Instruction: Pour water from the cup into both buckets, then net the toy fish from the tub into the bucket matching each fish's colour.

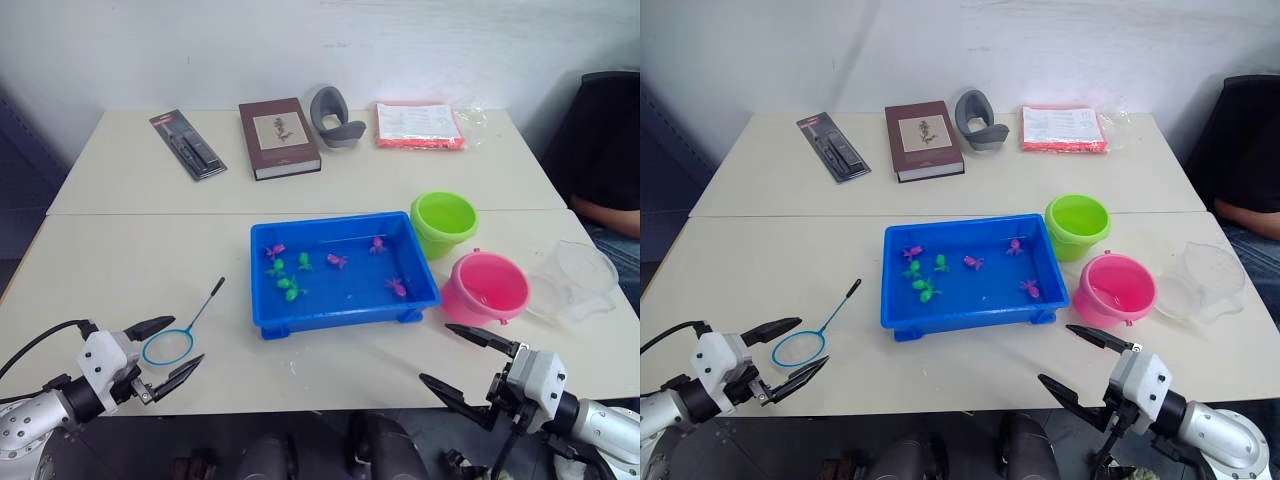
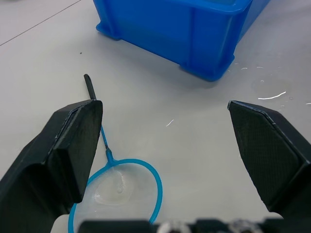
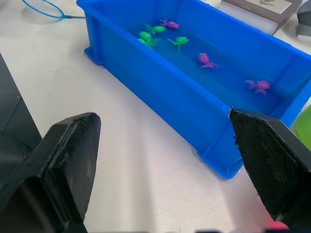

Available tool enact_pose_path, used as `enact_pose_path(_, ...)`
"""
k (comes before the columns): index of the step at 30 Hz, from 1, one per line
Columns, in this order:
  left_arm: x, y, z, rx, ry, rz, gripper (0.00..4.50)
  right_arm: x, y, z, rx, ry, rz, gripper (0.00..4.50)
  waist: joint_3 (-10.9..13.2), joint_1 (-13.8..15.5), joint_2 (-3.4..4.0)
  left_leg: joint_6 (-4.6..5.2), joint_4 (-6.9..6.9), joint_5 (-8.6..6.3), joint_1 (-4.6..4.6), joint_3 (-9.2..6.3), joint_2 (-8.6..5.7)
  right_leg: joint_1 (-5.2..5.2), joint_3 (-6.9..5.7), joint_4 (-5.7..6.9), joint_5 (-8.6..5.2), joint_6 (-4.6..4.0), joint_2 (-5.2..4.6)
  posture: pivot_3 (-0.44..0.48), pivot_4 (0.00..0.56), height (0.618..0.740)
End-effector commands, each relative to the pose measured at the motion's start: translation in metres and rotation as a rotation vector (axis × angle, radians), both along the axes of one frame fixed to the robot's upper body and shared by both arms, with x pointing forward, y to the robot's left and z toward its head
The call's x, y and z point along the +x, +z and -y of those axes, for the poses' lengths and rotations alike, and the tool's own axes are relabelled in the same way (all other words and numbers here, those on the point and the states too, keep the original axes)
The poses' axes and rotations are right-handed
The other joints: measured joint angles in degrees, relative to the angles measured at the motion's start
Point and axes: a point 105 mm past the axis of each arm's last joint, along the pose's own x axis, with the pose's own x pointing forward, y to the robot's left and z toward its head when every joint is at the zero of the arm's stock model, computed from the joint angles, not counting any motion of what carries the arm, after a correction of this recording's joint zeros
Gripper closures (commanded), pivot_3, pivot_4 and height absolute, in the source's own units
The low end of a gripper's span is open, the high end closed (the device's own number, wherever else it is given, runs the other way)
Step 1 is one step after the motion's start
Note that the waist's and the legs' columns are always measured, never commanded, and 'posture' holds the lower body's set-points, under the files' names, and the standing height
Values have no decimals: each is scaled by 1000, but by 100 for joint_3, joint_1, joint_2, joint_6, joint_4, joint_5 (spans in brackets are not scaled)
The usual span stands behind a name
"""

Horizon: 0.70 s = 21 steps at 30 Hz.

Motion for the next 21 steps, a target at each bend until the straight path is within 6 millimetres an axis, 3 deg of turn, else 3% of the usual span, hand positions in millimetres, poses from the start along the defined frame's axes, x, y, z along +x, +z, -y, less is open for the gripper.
enact_pose_path(1, 1, 15, 24, -22, -150, -8, 61, -3, 12, 11, 97, -115, 32, 0, 0, 5, 0, 0, 0, 0, 0, 0, 0, 0, 0, 0, 0, 0, 0, 0, 150, 740)
enact_pose_path(4, 4, 39, 66, -125, -391, -52, 61, -14, 25, 46, 231, -416, 72, 0, 2, 201, 18, -7, 0, 4, -10, -25, -1, 0, -7, 3, -2, -3, 0, 0, 150, 740)
enact_pose_path(9, 14, 63, 99, -165, -525, -6, 61, -24, 27, 91, 318, -797, 138, 0, -11, 74, 38, -6, -1, 5, 2, -18, -10, 15, 23, 1, 1, 2, 1, 0, 150, 740)
enact_pose_path(16, 51, 90, 136, -295, -544, 78, 61, -28, -2, 158, 347, -1287, 20, 0, -14, -19, 64, -24, -8, 16, 6, -4, -5, 3, 32, 17, 0, 1, 23, 0, 150, 740)
enact_pose_path(21, 68, 89, 158, -368, -494, 99, 61, -12, -4, 194, 429, -1406, 21, 0, -15, -32, 61, -16, -2, 22, 4, 2, -8, 5, 43, 18, 4, 7, 33, 0, 150, 740)
